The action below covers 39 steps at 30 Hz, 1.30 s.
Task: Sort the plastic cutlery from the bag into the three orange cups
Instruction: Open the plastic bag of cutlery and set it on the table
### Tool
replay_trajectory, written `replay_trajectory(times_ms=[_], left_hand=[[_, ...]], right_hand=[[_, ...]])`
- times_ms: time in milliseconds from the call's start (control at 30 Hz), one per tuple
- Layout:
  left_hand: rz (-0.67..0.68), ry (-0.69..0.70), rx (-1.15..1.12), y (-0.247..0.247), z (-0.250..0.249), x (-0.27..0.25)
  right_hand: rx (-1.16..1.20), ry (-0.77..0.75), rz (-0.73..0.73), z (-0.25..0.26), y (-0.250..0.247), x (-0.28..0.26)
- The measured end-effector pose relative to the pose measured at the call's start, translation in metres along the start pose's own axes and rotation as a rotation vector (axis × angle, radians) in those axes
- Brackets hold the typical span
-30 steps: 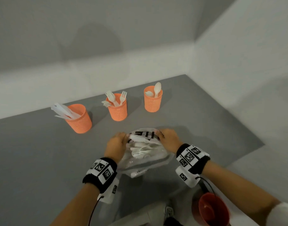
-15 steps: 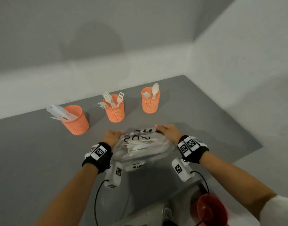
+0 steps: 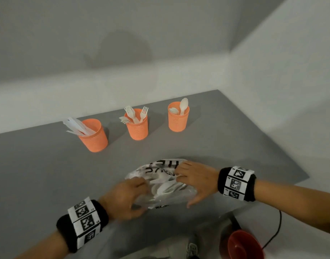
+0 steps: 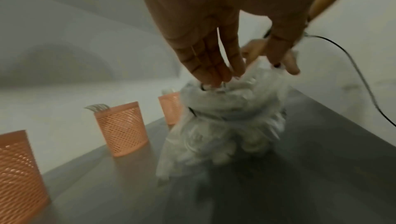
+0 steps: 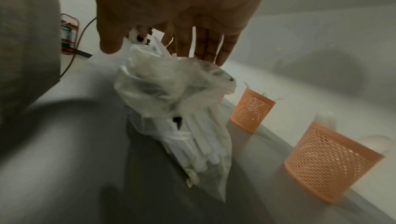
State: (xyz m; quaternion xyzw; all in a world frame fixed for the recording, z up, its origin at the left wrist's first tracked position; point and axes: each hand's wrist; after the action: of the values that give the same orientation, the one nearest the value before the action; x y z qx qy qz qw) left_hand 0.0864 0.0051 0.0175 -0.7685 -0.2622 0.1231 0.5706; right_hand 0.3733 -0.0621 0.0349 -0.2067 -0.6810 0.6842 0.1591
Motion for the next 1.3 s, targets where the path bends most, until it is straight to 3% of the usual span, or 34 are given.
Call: replay_trajectory(times_ms=[100,167,267,467,600,733,900,1067,1200,1300], left_hand=[[0.03,0.014,0.128,0.021,0.009,-0.008],[-0.03,0.018,0.079,0.02,0.014,0.001],[-0.081,0.036,0.065,0.016,0.023,0.014],[-0.136,-0.001,0.219,0.005,0.023,0.029],[-0.213,-0.019,0.262,-0.012,0.026,0.041],[-0.197,0.013,0.313,-0.026,0.032,0.052],[-0.268,-0.057,0.393,-0.027,0.026,0.07],[-0.242,-0.116,0.47,-0.006,0.028,0.075],[-0.259,-0.073,0.418,-0.003,0.037,0.061],[-0.19,-0.156,0.294,-0.008,0.04,0.049]], right_hand=[[-0.121,0.063,0.101,0.007,0.004,0.003],[-0.168,0.078,0.056,0.011,0.008,0.005],[-0.18,0.025,0.012,0.015,0.009,0.004],[-0.076,-0.032,0.073,0.002,0.005,0.004],[0.149,0.279,0.282,-0.013,-0.022,0.008],[0.184,0.483,0.158,-0.028,-0.034,0.005],[0.231,0.573,-0.2,-0.042,-0.016,0.0],[0.104,0.59,-0.036,-0.046,0.012,-0.003],[-0.102,0.442,-0.018,-0.04,0.025,-0.017],[-0.062,0.357,-0.087,-0.035,0.03,-0.023]])
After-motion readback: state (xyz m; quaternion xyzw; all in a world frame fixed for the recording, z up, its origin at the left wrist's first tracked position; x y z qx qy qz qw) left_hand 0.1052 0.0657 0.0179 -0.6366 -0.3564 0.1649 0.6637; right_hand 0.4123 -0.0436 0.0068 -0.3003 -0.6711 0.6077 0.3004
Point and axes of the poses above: each hand's wrist, its own x-axis towards the middle knuckle, its own y-axis out of the palm, z = x × y, and after that the axes turned 15 degrees about -y, right-handed
